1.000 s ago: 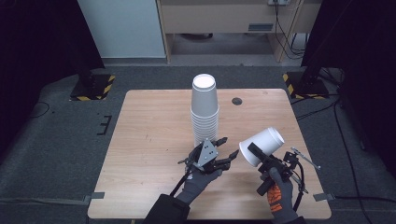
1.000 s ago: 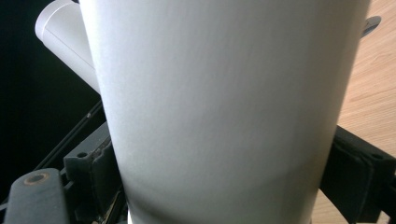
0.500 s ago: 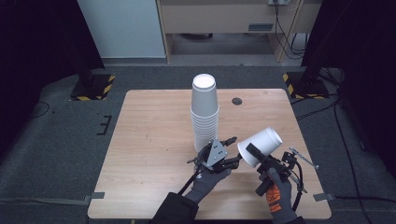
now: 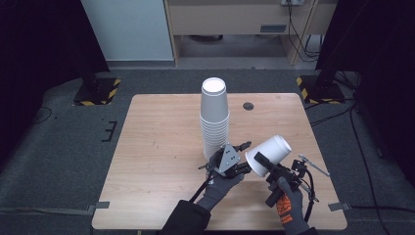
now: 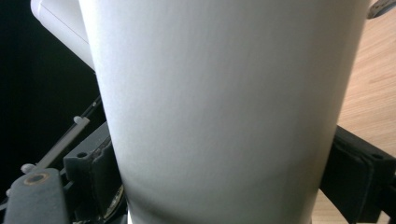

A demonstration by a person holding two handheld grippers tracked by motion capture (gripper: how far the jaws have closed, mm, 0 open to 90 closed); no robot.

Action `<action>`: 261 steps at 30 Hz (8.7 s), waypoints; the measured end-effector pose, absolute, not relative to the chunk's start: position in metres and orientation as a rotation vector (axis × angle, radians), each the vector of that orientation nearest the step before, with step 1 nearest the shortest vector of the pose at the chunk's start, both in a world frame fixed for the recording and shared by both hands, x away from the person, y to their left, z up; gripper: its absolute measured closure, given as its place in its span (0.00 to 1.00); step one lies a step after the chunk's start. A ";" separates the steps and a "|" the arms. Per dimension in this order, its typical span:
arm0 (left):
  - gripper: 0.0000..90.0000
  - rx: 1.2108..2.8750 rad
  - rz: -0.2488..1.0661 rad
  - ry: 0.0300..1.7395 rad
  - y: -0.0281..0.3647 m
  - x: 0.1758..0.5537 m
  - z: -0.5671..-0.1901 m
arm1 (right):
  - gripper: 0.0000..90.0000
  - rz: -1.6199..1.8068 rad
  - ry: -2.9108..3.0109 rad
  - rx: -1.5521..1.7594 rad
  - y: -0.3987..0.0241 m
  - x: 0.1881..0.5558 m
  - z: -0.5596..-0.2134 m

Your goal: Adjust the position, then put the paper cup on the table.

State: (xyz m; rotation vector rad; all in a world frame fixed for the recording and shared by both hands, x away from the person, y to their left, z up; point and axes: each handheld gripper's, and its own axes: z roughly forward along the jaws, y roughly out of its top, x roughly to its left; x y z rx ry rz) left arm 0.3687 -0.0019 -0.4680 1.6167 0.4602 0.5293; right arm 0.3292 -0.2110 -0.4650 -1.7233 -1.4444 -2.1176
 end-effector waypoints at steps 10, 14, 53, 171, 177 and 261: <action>0.78 1.641 0.559 0.448 -0.004 0.368 -0.468 | 0.14 -2.087 -1.462 -1.709 -0.207 0.330 -0.468; 0.84 1.646 0.563 0.440 -0.002 0.367 -0.468 | 0.13 -2.090 -1.437 -1.704 -0.209 0.330 -0.468; 0.95 1.717 0.479 0.395 0.018 0.348 -0.463 | 0.08 -2.180 -1.479 -1.774 -0.231 0.339 -0.463; 0.97 1.862 0.598 1.180 0.316 0.338 -0.435 | 0.08 -1.155 -2.859 -1.954 -0.260 0.364 -0.537; 0.97 1.928 0.583 1.221 0.322 0.345 -0.429 | 0.08 -1.172 -2.808 -1.958 -0.262 0.364 -0.538; 0.48 1.661 0.600 1.327 0.323 0.344 -0.420 | 0.07 -1.167 -2.779 -1.954 -0.263 0.364 -0.539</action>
